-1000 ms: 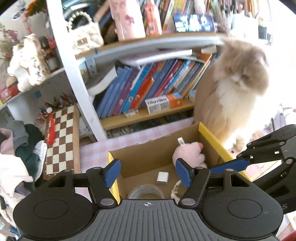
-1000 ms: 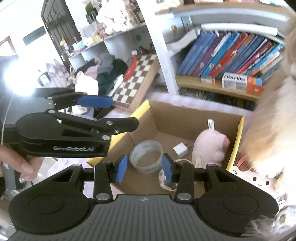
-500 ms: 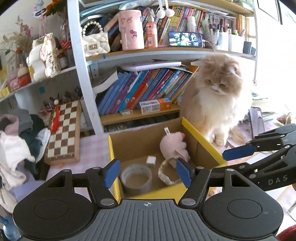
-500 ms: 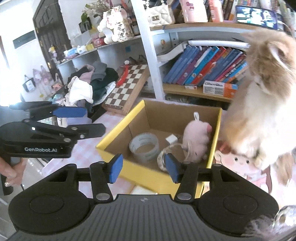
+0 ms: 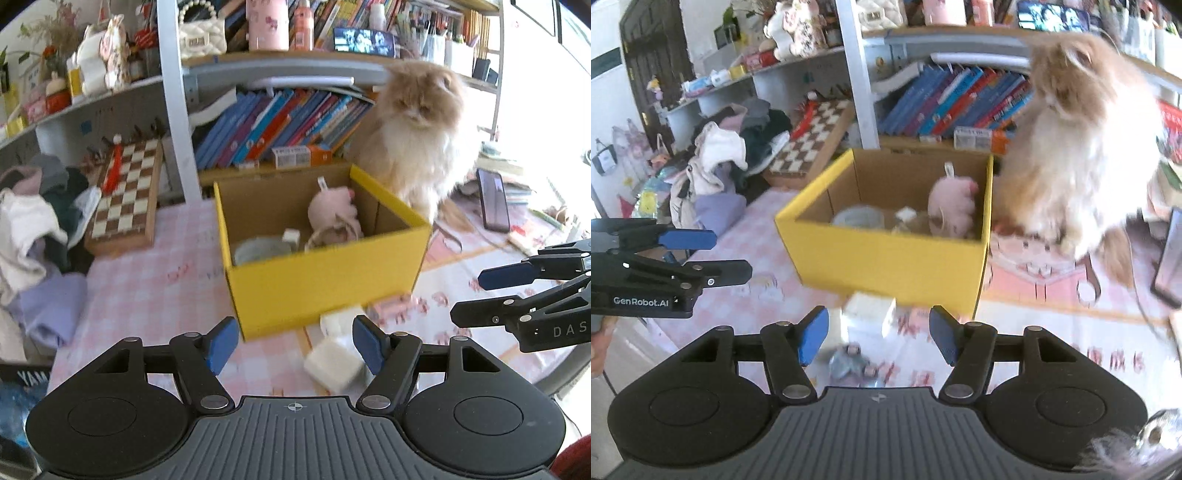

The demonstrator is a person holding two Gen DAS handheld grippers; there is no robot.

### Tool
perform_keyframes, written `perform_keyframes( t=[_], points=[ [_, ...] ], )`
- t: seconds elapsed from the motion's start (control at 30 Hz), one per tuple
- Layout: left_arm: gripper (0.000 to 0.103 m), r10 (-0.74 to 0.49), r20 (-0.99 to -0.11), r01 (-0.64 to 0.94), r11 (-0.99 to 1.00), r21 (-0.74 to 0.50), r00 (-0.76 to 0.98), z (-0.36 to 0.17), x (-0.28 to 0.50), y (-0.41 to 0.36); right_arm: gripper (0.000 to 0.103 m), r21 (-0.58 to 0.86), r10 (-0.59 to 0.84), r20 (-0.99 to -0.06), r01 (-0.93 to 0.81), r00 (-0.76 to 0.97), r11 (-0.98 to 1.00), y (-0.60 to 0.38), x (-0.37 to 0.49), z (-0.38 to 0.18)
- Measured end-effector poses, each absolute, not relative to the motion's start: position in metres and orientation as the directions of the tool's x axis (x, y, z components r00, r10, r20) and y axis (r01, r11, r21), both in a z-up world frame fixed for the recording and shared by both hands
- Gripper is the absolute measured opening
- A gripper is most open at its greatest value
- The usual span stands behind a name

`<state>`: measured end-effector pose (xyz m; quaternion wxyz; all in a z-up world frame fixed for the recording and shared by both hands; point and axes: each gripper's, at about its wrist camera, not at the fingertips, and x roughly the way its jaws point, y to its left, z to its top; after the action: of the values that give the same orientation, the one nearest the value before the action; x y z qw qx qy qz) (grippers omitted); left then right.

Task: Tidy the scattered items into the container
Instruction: 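Withdraw both open tools up and away from the yellow box, then move the left tool toward the white foam block while the right tool approaches the grey-purple toy car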

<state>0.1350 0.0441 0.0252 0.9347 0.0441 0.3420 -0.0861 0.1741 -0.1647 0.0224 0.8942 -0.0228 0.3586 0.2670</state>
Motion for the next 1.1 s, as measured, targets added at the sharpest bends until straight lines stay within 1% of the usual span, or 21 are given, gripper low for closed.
perform_keyframes(
  t=[0.2, 0.33, 0.4, 0.57, 0.67, 0.8, 0.87, 0.93, 1.1],
  points=[
    [0.07, -0.126, -0.668, 0.189, 0.982, 0.022, 0.734, 0.007, 0.117, 0.046, 0.061, 0.089, 0.413, -0.69, -0.496, 0.594, 0.864, -0.16, 0.149, -0.002],
    [0.07, -0.106, -0.664, 0.189, 0.98, 0.055, 0.74, -0.005, 0.107, 0.04, 0.063, 0.022, 0.372, -0.699, -0.502, 0.61, 0.865, -0.154, 0.135, -0.018],
    [0.07, -0.098, -0.667, 0.172, 0.984, 0.046, 0.739, -0.011, 0.103, 0.04, 0.063, 0.001, 0.356, -0.704, -0.5, 0.614, 0.866, -0.15, 0.13, -0.027],
    [0.07, -0.091, -0.684, 0.129, 0.992, 0.005, 0.724, -0.027, 0.093, 0.039, 0.063, 0.025, 0.347, -0.727, -0.482, 0.592, 0.876, -0.145, 0.122, -0.042],
    [0.071, -0.088, -0.703, 0.132, 0.991, 0.009, 0.706, -0.035, 0.091, 0.035, 0.064, 0.041, 0.349, -0.74, -0.478, 0.576, 0.877, -0.145, 0.118, -0.046],
    [0.074, -0.088, -0.71, 0.132, 0.991, 0.007, 0.699, -0.039, 0.089, 0.034, 0.069, 0.045, 0.331, -0.748, -0.453, 0.576, 0.89, -0.149, 0.118, -0.049],
    [0.074, -0.091, -0.709, 0.129, 0.992, 0.001, 0.7, -0.04, 0.089, 0.033, 0.07, 0.045, 0.322, -0.749, -0.441, 0.579, 0.896, -0.151, 0.118, -0.05],
    [0.075, -0.089, -0.708, 0.128, 0.992, 0.002, 0.701, -0.041, 0.089, 0.033, 0.07, 0.033, 0.314, -0.748, -0.439, 0.585, 0.898, -0.152, 0.119, -0.051],
    [0.075, -0.088, -0.71, 0.129, 0.992, 0.004, 0.699, -0.042, 0.092, 0.03, 0.07, -0.049, 0.302, -0.722, -0.481, 0.622, 0.876, -0.143, 0.118, -0.049]
  ],
)
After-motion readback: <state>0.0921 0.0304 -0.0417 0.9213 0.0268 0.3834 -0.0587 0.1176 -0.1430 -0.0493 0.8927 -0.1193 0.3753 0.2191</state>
